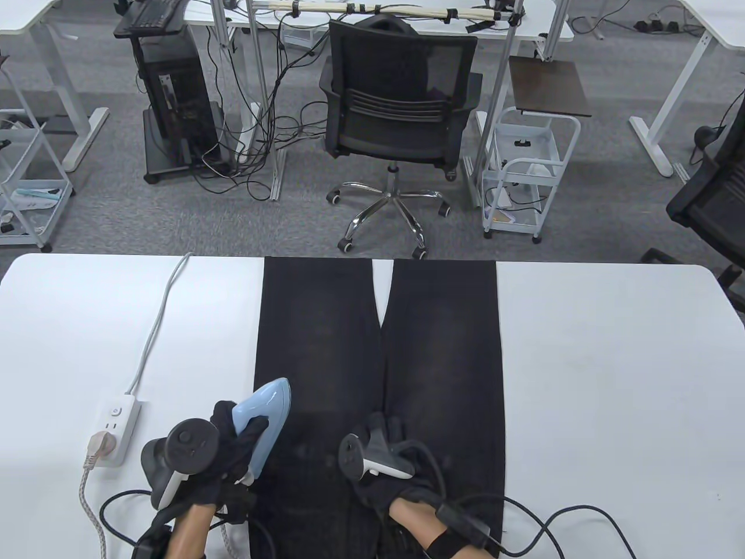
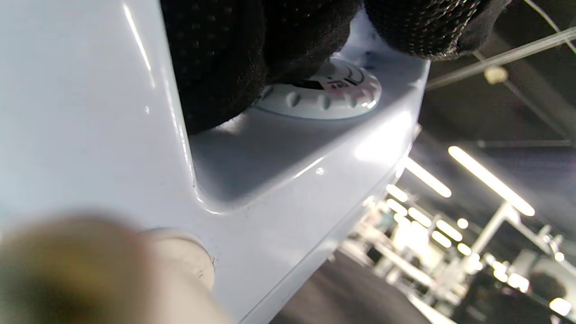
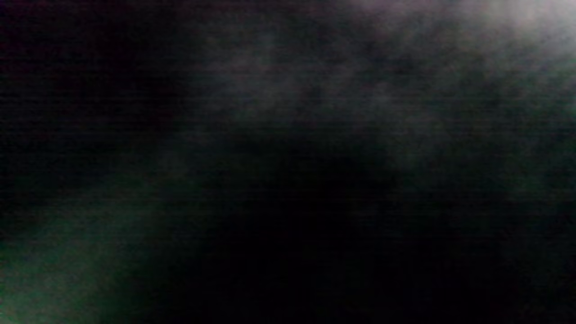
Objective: Iron trousers with electric iron on table
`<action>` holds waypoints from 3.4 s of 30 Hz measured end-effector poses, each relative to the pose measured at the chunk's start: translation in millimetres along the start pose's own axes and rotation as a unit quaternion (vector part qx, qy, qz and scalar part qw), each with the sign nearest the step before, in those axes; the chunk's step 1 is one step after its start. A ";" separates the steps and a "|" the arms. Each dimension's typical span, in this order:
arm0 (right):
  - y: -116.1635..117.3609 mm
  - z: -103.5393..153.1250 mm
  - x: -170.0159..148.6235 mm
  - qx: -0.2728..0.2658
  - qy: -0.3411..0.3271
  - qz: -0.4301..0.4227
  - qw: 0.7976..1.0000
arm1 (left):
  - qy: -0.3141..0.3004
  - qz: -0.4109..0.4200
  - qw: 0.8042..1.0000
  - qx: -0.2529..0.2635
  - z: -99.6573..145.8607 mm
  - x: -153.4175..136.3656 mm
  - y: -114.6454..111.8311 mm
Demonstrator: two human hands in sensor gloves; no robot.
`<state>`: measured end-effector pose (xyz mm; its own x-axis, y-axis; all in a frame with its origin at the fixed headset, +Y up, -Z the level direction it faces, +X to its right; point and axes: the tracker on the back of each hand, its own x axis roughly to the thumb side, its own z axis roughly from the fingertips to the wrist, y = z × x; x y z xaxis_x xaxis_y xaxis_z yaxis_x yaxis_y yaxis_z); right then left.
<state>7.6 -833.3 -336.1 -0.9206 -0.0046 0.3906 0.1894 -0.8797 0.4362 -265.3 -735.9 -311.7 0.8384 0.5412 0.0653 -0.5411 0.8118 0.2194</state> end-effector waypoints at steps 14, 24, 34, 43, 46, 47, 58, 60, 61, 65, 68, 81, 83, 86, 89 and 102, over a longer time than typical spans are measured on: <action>-35.2 37.1 2.8 -0.068 0.008 -0.003 0.998 | -0.001 -0.001 1.000 0.001 0.8 -0.4 0.2; -45.1 -68.8 -58.0 0.001 0.039 -0.116 0.992 | -0.003 0.003 1.000 0.003 3.3 -1.6 0.5; -25.9 -36.4 -40.0 0.016 0.039 -0.059 0.997 | 0.004 0.010 1.000 0.001 7.2 -0.3 8.1; -1.1 17.1 -21.7 0.041 0.008 -0.013 0.999 | -0.024 -0.014 0.998 -0.057 9.8 12.2 1.1; 5.6 34.6 -15.9 0.053 -0.006 0.011 0.999 | -0.035 -0.020 0.997 -0.073 10.7 17.2 -1.7; 6.5 38.5 -14.8 0.053 -0.011 0.013 0.998 | -0.039 -0.023 0.996 -0.079 11.1 19.3 -3.0; -11.4 42.2 -29.4 -0.038 -0.017 -0.004 0.999 | -0.119 -0.167 0.954 -0.217 20.7 71.3 -60.0; -4.2 35.1 -37.2 -0.004 -0.022 -0.018 1.000 | -0.130 -0.199 0.939 -0.247 21.5 83.4 -76.4; 0.0 32.0 -40.8 0.022 -0.023 -0.032 0.999 | -0.129 -0.230 0.929 -0.260 20.0 92.2 -82.5; 1.2 29.6 -43.4 0.042 -0.035 -0.045 0.997 | -0.115 -0.273 0.908 -0.296 -2.9 100.4 -101.3; 1.9 29.4 -42.3 0.048 -0.036 -0.041 0.997 | -0.083 -0.277 0.912 -0.292 -38.6 98.9 -107.9; 1.5 29.3 -41.6 0.060 -0.042 -0.048 0.996 | 0.054 -0.257 0.924 -0.277 -188.7 67.9 -121.5; 1.3 29.2 -41.5 0.062 -0.042 -0.049 0.996 | 0.057 -0.253 0.925 -0.279 -190.6 67.0 -121.6; 1.3 29.1 -41.6 0.063 -0.044 -0.048 0.996 | 0.049 -0.256 0.925 -0.277 -184.4 69.1 -121.0; 1.3 28.8 -42.2 0.064 -0.046 -0.051 0.996 | 0.029 -0.250 0.923 -0.289 -169.4 73.6 -119.7; 1.1 27.8 -48.1 0.067 -0.055 -0.080 0.993 | -0.110 -0.248 0.900 -0.341 -20.1 98.1 -95.7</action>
<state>61.6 -820.8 -331.9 -0.9011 0.1882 0.3906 0.0948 -0.7936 0.6010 -132.7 -756.1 -345.9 0.9401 0.0803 0.3312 0.0505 0.9283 -0.3683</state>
